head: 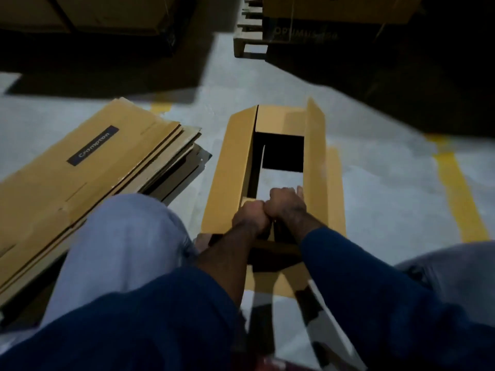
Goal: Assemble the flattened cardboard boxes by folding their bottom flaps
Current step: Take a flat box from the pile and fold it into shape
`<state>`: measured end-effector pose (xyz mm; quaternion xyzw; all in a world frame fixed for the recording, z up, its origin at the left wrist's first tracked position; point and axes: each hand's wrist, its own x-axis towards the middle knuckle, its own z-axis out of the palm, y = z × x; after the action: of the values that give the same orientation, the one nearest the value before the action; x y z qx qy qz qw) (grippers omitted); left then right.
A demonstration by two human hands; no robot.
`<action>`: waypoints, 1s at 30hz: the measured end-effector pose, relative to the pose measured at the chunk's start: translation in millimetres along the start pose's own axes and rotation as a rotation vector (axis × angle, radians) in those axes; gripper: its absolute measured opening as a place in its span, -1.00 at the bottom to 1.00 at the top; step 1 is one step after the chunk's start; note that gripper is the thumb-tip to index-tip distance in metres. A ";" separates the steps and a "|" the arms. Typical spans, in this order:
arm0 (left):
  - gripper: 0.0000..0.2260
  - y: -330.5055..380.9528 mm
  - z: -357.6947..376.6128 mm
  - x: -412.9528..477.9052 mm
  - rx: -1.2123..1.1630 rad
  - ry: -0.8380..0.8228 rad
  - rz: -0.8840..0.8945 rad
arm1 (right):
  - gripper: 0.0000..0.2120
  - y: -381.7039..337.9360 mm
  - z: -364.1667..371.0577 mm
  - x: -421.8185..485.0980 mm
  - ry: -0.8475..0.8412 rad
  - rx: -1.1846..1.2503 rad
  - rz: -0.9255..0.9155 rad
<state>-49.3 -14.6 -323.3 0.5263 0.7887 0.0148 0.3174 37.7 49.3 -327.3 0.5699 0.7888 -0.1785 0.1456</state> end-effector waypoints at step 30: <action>-0.69 60.4 51.5 25.9 -0.101 -0.029 0.161 | -0.84 134.2 39.9 10.5 0.155 0.271 0.506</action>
<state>20.5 18.0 -355.4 0.5715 0.7373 0.0725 0.3528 163.1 78.9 -383.0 0.7746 0.5994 -0.1961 0.0473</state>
